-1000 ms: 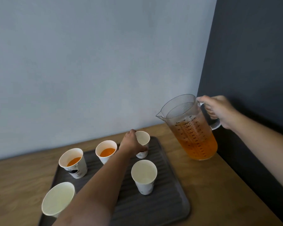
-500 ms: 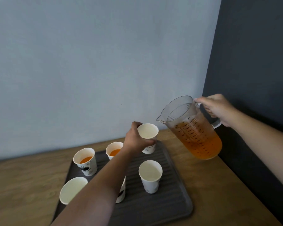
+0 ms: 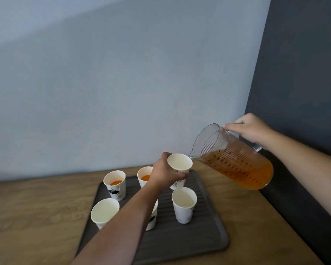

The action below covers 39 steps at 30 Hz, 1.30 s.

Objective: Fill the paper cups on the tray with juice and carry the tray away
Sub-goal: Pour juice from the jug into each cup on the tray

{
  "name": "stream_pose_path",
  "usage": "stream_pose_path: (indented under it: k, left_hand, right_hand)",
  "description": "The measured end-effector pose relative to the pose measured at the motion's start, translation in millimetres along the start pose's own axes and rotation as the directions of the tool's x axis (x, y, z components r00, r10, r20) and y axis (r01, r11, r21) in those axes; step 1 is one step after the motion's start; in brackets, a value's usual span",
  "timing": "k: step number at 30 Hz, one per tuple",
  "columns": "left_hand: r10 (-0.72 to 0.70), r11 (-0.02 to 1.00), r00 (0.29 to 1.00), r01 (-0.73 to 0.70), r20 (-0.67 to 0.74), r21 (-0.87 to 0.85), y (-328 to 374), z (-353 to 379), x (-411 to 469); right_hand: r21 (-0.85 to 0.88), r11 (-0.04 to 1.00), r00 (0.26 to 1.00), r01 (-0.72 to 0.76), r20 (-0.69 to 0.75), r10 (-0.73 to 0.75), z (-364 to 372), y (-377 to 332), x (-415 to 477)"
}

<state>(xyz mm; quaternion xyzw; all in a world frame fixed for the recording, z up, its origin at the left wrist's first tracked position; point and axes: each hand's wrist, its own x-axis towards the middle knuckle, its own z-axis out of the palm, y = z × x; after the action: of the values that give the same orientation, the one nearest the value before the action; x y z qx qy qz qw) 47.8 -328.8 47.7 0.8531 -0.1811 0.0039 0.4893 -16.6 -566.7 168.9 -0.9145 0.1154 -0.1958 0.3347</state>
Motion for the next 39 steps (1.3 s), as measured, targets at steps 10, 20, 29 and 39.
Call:
stream_pose_path:
  k: [10, 20, 29, 39]
  left_hand:
    - [0.005, 1.000, 0.999, -0.005, 0.038, 0.000, -2.0, 3.3, -4.2]
    - [0.000, 1.000, 0.999, 0.000, 0.050, 0.002, -5.8, 10.2, -1.1]
    - [-0.018, 1.000, 0.997, 0.018, 0.074, -0.006, -8.7, 13.2, -1.7]
    - [-0.022, 1.000, 0.997, 0.022, 0.076, -0.003, -9.1, 13.4, -3.0]
  right_hand:
    - [-0.091, 0.995, 0.999, 0.044, 0.034, -0.041, 3.8, -5.1, -0.2]
    - [-0.124, 0.991, 0.997, 0.058, 0.061, -0.051, 4.3, -4.4, 4.9]
    - [-0.133, 0.988, 0.995, 0.074, 0.083, -0.063, 3.8, -5.0, 6.0]
    - [-0.160, 0.985, 0.995, 0.068, 0.078, -0.056, 1.1, -10.7, 6.8]
